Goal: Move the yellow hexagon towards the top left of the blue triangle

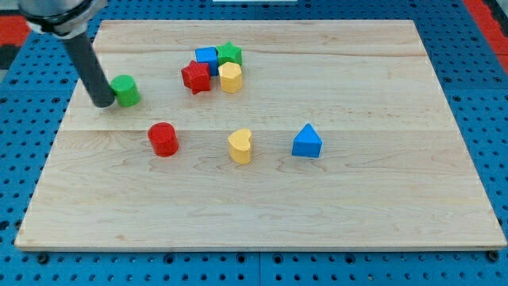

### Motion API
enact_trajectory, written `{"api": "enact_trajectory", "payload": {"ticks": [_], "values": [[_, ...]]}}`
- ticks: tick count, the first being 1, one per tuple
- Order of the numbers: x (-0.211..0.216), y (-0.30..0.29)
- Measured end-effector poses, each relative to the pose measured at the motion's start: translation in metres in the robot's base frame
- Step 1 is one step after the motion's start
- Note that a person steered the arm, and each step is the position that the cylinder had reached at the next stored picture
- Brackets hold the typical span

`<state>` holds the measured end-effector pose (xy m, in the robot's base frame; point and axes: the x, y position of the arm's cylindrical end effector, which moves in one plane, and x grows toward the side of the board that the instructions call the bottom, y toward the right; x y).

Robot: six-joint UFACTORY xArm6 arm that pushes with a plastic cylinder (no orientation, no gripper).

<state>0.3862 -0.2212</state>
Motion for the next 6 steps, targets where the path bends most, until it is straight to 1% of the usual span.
{"api": "enact_trajectory", "payload": {"ticks": [1, 2, 3, 5, 6], "values": [[-0.019, -0.012], [-0.057, 0.024], [-0.072, 0.062], [-0.069, 0.132], [-0.069, 0.200]]}}
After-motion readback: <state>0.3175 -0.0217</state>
